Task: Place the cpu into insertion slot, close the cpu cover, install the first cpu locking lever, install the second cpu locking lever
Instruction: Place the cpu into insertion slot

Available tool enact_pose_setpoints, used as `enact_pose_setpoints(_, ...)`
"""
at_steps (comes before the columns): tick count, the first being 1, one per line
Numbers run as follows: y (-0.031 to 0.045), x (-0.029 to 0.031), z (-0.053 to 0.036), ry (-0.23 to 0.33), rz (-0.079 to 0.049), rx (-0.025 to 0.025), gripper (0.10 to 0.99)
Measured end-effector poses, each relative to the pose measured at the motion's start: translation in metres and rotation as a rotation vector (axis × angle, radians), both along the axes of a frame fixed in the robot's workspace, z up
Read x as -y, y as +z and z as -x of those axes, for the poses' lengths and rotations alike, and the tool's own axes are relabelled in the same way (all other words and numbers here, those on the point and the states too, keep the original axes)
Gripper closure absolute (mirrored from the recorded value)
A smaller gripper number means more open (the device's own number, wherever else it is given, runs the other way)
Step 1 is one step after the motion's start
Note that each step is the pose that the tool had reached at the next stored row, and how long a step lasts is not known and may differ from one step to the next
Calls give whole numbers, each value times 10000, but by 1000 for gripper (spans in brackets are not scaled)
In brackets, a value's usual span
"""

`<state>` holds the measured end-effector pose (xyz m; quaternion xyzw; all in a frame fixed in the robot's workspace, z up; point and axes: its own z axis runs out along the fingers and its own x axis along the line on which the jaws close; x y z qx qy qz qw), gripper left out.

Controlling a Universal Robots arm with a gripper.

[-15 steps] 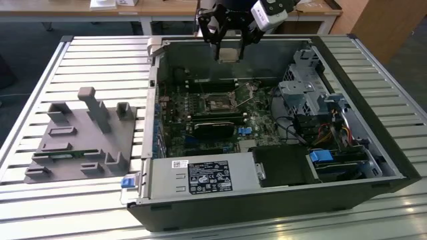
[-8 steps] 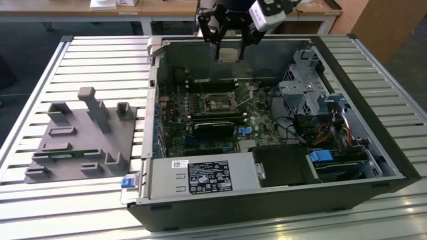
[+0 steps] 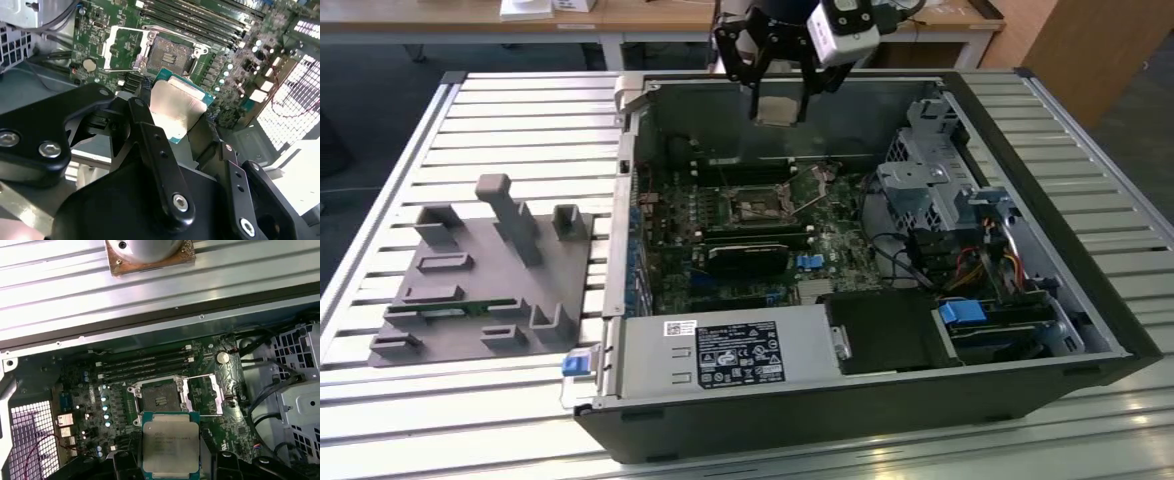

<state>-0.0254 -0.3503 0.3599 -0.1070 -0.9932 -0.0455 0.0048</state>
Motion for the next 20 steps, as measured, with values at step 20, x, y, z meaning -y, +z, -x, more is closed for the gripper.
enact_pose_setpoints(20, -12, -1, 52, -2104, 1, 0, 545)
